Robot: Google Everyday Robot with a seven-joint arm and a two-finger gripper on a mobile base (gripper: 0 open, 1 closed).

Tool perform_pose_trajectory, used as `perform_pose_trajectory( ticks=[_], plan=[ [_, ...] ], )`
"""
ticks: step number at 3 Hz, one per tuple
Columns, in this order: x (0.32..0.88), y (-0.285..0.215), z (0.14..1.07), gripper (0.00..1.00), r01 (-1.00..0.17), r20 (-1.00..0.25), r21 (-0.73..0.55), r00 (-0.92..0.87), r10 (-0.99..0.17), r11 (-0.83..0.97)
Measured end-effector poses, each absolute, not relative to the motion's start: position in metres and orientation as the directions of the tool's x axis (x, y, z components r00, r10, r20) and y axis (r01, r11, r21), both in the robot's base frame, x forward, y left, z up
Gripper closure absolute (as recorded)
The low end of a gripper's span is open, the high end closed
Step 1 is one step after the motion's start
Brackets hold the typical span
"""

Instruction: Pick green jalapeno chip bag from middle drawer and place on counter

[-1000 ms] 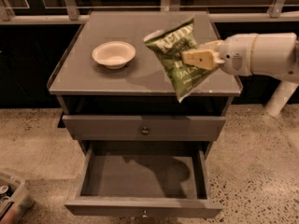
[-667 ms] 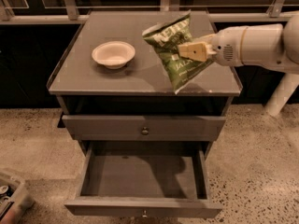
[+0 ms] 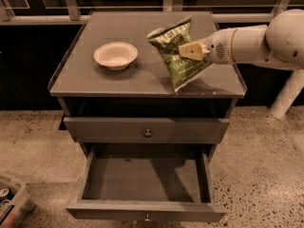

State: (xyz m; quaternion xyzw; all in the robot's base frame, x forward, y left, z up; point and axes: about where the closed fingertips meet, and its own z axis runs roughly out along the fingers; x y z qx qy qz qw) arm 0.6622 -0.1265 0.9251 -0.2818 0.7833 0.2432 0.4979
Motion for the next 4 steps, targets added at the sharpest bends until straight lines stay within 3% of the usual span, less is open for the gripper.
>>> perform_pose_trajectory(
  ticks=[1,4],
  plan=[
    [0.6719,-0.1296,0.9153,0.81,-0.652,-0.912,0.104,-0.364,-0.190,0.751],
    [0.6723,-0.1297,0.9153,0.12,-0.651,-0.912,0.105,-0.365,-0.189,0.752]
  ],
)
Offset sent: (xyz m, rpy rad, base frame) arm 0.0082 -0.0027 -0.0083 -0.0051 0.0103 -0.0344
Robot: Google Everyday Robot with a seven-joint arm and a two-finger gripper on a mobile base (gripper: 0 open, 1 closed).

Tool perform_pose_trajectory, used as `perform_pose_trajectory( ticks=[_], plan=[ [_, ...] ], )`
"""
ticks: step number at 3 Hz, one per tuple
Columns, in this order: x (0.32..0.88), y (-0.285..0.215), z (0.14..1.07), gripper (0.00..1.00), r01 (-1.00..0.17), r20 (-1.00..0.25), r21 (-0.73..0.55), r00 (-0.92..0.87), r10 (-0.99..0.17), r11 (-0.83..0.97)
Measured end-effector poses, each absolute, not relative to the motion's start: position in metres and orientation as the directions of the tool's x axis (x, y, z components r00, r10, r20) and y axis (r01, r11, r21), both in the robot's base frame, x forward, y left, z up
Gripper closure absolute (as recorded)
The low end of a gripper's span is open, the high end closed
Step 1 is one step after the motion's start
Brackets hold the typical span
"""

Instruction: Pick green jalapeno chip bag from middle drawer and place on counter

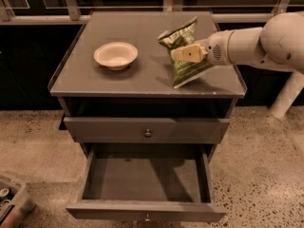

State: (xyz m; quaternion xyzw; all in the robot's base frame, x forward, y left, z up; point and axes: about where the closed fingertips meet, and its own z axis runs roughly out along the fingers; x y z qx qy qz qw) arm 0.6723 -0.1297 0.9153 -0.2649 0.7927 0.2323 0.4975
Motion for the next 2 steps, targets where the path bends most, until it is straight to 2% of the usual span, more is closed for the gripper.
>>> perform_pose_trajectory(
  ticks=[1,2],
  plan=[
    [0.6723,-0.1296,0.9153,0.00,-0.651,-0.912,0.105,-0.365,-0.189,0.752],
    [0.6723,-0.1296,0.9153,0.00,-0.651,-0.912,0.105,-0.365,-0.189,0.752]
  ],
)
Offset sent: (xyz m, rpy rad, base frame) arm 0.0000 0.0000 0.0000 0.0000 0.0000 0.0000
